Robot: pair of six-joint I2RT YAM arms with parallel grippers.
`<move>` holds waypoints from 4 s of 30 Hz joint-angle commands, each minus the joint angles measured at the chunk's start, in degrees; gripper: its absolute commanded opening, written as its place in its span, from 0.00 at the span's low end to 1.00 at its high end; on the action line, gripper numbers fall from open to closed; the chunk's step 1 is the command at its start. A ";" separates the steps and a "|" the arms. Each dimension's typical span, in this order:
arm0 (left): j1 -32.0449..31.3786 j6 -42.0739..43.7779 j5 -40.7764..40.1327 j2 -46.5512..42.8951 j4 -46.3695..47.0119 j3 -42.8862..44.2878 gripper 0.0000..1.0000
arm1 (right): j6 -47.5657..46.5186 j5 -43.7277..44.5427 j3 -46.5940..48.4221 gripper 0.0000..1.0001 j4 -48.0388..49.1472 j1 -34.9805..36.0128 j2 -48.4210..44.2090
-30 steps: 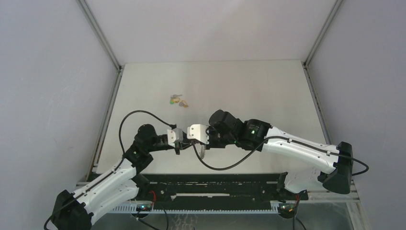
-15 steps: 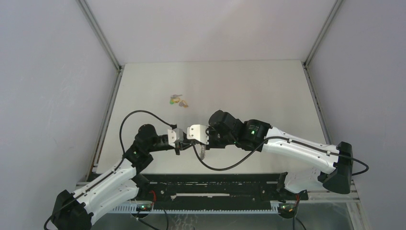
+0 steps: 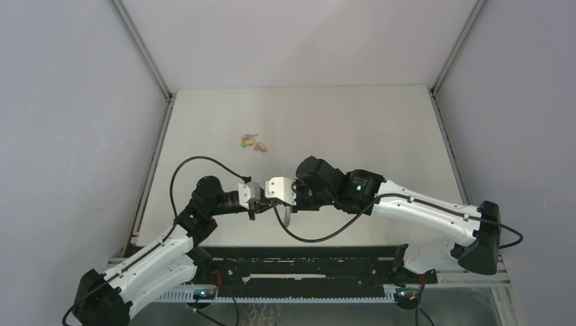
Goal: Put the keys on the keyring
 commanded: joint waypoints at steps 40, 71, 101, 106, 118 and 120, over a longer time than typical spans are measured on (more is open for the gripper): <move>-0.61 1.54 -1.13 -0.73 1.47 5.08 0.00 | 0.73 1.21 2.35 0.00 1.07 0.73 0.36; -1.40 1.70 0.06 -0.72 1.38 5.51 0.00 | 0.49 -1.93 3.62 0.00 1.64 0.69 2.30; -2.64 1.53 0.57 -0.85 2.11 5.62 0.00 | -0.39 -7.25 3.64 0.00 5.06 0.03 2.27; -2.64 2.45 -0.89 -0.60 0.31 6.04 0.00 | -0.27 -6.99 3.62 0.00 4.95 0.16 1.90; -2.64 1.56 -5.79 -1.99 2.54 4.17 0.00 | 0.69 -6.67 3.34 0.18 2.92 -0.30 -1.35; -2.64 1.48 -6.42 -2.22 2.96 3.88 0.00 | 0.79 -6.56 2.44 0.20 3.72 -0.43 -2.42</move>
